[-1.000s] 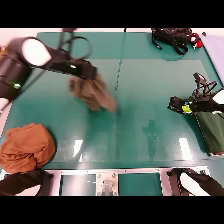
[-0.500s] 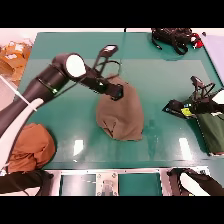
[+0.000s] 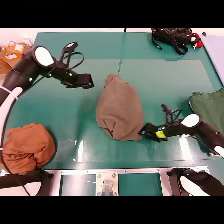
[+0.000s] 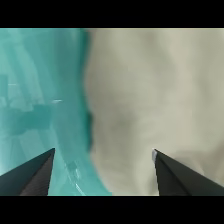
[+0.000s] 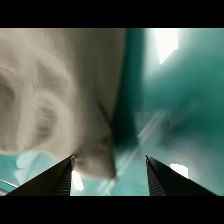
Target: Fold the shirts.
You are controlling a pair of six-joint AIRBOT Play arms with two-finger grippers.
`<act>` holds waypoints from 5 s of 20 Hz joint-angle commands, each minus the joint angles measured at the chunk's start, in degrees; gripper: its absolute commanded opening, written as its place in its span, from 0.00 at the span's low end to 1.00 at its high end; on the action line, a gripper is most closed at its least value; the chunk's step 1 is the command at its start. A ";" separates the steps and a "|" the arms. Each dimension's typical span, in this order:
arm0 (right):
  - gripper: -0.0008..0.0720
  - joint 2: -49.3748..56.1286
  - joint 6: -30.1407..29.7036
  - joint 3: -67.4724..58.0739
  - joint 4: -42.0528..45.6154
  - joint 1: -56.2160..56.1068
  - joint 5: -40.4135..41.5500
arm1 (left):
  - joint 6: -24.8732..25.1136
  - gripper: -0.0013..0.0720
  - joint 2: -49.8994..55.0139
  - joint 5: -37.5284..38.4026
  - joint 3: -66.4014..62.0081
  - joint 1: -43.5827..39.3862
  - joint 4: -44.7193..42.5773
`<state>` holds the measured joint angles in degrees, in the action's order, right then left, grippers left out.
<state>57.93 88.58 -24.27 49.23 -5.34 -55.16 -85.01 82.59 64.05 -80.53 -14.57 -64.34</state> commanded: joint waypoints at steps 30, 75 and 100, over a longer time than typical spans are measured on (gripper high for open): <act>0.04 19.76 -6.80 -25.66 10.73 25.27 -2.73 | 19.54 0.47 23.74 -42.69 6.38 -9.27 43.34; 0.04 12.22 -14.80 -19.12 0.74 21.51 11.28 | 18.62 0.10 2.86 -12.00 11.76 5.38 10.40; 0.72 18.29 -20.50 -21.14 -2.40 30.73 -1.29 | -0.04 0.53 1.88 -22.62 35.45 -16.85 21.07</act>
<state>75.20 68.95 -44.58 47.94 26.74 -56.73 -85.01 82.65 47.90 -45.87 -29.87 -42.39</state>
